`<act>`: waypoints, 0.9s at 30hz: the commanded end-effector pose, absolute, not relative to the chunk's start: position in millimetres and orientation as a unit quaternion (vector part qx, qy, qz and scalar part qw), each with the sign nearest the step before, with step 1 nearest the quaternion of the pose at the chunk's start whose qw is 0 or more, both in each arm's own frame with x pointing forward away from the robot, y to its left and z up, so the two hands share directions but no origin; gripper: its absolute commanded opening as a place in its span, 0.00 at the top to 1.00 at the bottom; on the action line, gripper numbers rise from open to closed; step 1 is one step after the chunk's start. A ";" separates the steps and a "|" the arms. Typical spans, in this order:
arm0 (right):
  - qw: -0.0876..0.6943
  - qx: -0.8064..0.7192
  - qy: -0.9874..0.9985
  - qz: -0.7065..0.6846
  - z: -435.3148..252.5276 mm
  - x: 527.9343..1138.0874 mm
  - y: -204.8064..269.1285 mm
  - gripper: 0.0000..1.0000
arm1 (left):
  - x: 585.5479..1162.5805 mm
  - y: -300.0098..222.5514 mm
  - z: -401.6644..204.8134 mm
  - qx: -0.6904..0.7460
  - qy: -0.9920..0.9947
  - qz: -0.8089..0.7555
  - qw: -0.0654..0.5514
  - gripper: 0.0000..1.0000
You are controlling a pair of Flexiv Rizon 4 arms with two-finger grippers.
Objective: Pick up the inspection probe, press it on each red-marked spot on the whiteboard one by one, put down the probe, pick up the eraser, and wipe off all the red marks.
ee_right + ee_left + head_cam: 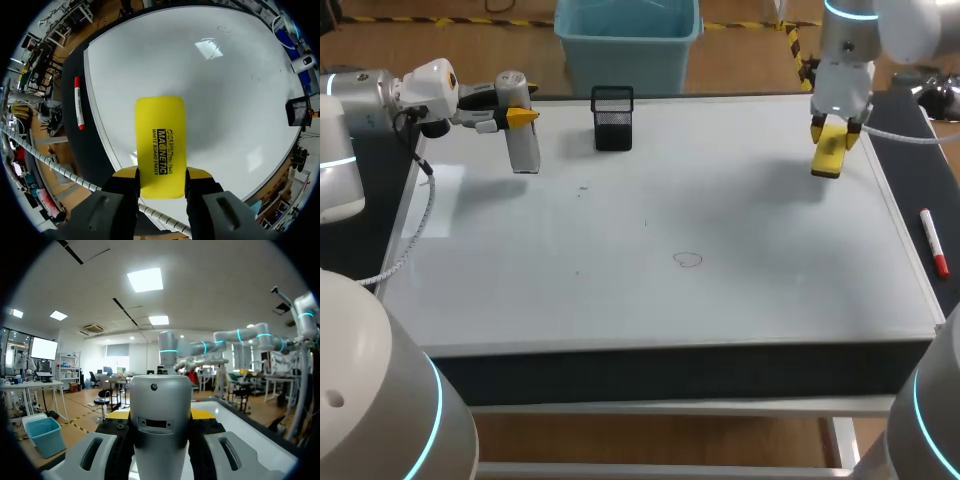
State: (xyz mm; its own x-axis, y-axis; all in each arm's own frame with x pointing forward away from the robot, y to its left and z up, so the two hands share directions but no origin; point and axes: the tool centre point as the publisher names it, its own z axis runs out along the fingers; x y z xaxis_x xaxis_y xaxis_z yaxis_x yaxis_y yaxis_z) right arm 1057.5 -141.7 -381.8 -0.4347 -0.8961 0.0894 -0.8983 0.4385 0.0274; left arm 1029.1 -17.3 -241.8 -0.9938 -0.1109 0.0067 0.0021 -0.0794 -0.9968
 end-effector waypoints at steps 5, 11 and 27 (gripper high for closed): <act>0.045 0.531 -0.846 0.013 -378.0 1056.3 -143.2 1.00 | 1030.4 -17.1 -241.3 -0.039 0.677 -0.734 0.037 1.00; 0.045 0.531 -0.846 0.013 -378.0 1056.3 -143.2 1.00 | 1030.4 -17.1 -241.3 -0.039 0.677 -0.734 0.037 1.00; 0.045 0.531 -0.846 0.013 -378.0 1056.3 -143.2 1.00 | 1003.0 -34.6 -242.9 -0.021 0.680 -0.732 0.035 1.00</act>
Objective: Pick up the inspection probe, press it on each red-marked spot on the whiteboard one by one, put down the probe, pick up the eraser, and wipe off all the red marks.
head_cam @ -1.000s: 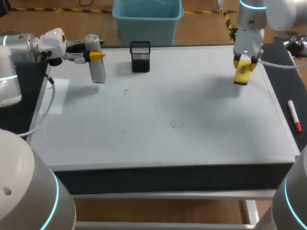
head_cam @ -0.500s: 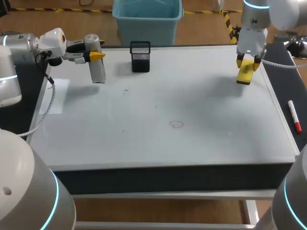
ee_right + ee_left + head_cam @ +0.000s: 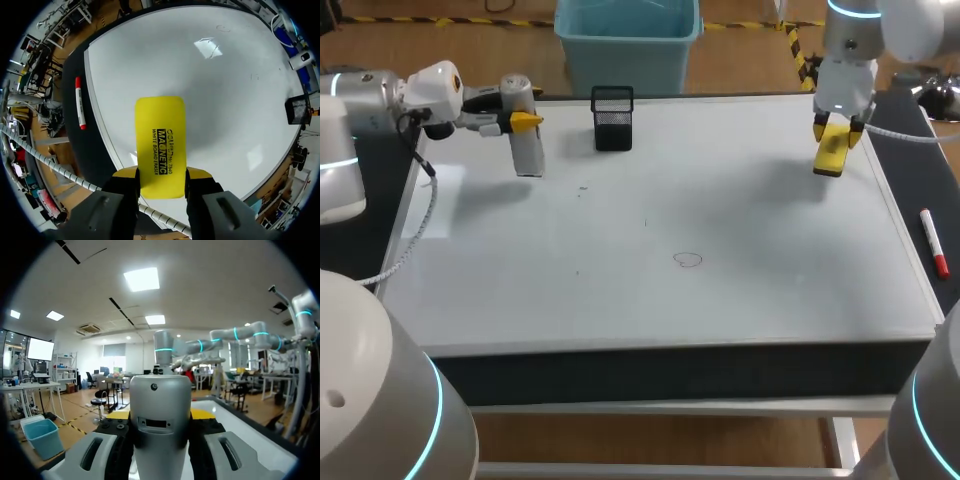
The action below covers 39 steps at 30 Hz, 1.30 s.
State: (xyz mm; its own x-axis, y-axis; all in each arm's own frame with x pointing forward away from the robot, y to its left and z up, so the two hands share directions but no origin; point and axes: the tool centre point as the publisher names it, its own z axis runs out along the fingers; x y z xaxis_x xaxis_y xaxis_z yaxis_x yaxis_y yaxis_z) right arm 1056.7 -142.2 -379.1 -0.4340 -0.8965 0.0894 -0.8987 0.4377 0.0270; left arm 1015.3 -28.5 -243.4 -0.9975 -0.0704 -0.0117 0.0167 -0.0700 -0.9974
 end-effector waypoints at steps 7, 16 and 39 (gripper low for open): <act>0.045 0.531 -0.846 0.013 -378.0 1056.3 -143.2 1.00 | 963.2 -57.8 -244.7 0.004 0.672 -0.740 0.017 1.00; 0.045 0.531 -0.846 0.013 -378.0 1056.3 -143.2 1.00 | 904.7 -103.6 -250.2 0.046 0.660 -0.749 -0.033 1.00; 0.045 0.531 -0.846 0.013 -378.0 1056.3 -143.2 1.00 | 846.2 -226.3 -236.6 0.154 0.637 -0.746 -0.119 1.00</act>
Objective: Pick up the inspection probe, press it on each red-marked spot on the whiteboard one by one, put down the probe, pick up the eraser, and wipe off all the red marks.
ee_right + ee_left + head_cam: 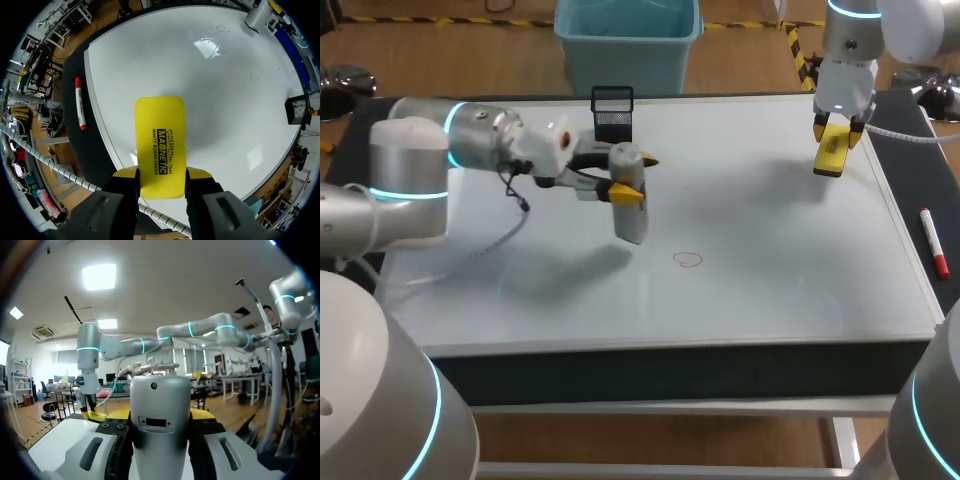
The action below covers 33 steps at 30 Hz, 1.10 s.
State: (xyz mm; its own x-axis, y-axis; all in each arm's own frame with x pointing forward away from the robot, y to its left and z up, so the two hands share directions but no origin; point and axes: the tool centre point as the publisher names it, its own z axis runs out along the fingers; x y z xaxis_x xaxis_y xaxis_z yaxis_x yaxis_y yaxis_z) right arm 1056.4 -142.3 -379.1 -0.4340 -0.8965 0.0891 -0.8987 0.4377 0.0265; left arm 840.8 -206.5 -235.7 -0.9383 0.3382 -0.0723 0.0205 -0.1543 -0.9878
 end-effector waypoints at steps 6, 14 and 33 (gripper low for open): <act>0.045 0.531 -0.846 0.013 -378.0 1056.3 -143.2 1.00 | 837.4 -252.1 -236.8 -0.167 -0.633 0.744 0.134 1.00; 0.045 0.531 -0.846 0.013 -378.0 1056.3 -143.2 1.00 | 818.1 -276.9 -243.9 -0.180 -0.627 0.742 0.154 1.00; 0.045 0.531 -0.846 0.013 -378.0 1056.3 -143.2 1.00 | 817.9 -292.5 -267.0 -0.136 -0.636 0.742 0.164 1.00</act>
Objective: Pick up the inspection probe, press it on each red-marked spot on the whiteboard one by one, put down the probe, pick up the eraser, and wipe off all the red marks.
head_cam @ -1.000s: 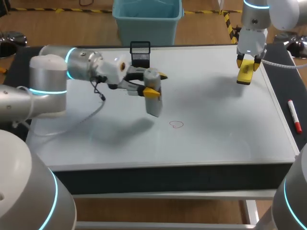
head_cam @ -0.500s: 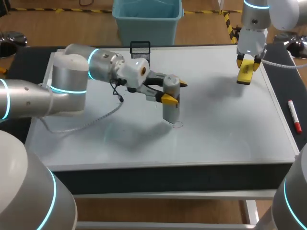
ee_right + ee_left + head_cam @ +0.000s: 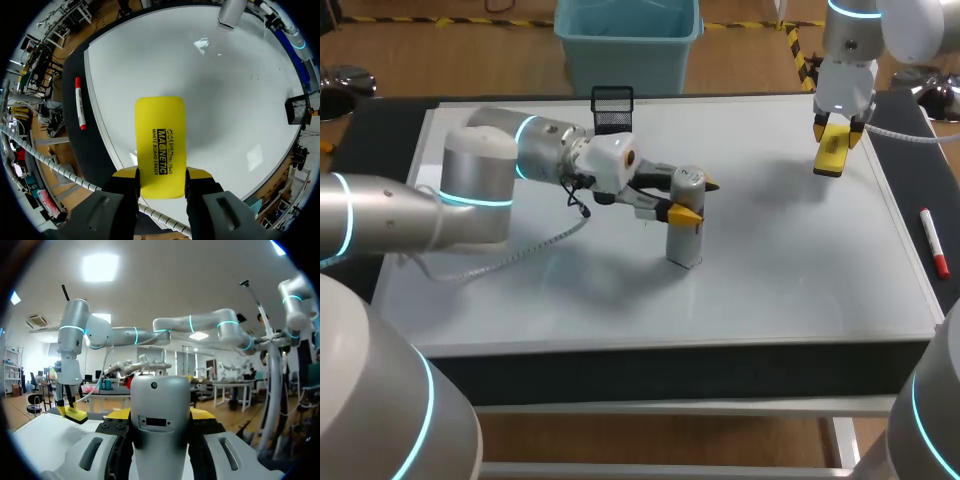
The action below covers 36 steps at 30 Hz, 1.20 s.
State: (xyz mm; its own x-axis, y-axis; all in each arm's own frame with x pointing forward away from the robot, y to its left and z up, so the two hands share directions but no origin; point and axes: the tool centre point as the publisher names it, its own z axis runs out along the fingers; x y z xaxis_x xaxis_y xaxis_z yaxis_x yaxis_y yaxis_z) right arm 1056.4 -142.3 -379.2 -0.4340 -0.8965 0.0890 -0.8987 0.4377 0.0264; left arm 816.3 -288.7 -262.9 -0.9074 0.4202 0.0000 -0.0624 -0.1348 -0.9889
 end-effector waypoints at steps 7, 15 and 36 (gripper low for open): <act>0.045 0.531 -0.846 0.013 -378.0 1056.3 -143.2 1.00 | 820.7 -295.7 -271.0 -0.128 -0.637 0.742 0.165 1.00; 0.045 0.531 -0.846 0.013 -378.0 1056.3 -143.2 1.00 | 825.9 -295.0 -277.7 -0.115 -0.628 0.751 0.169 1.00; 0.045 0.531 -0.846 0.013 -378.0 1056.3 -143.2 1.00 | 829.9 -293.8 -282.8 -0.105 -0.629 0.752 0.168 1.00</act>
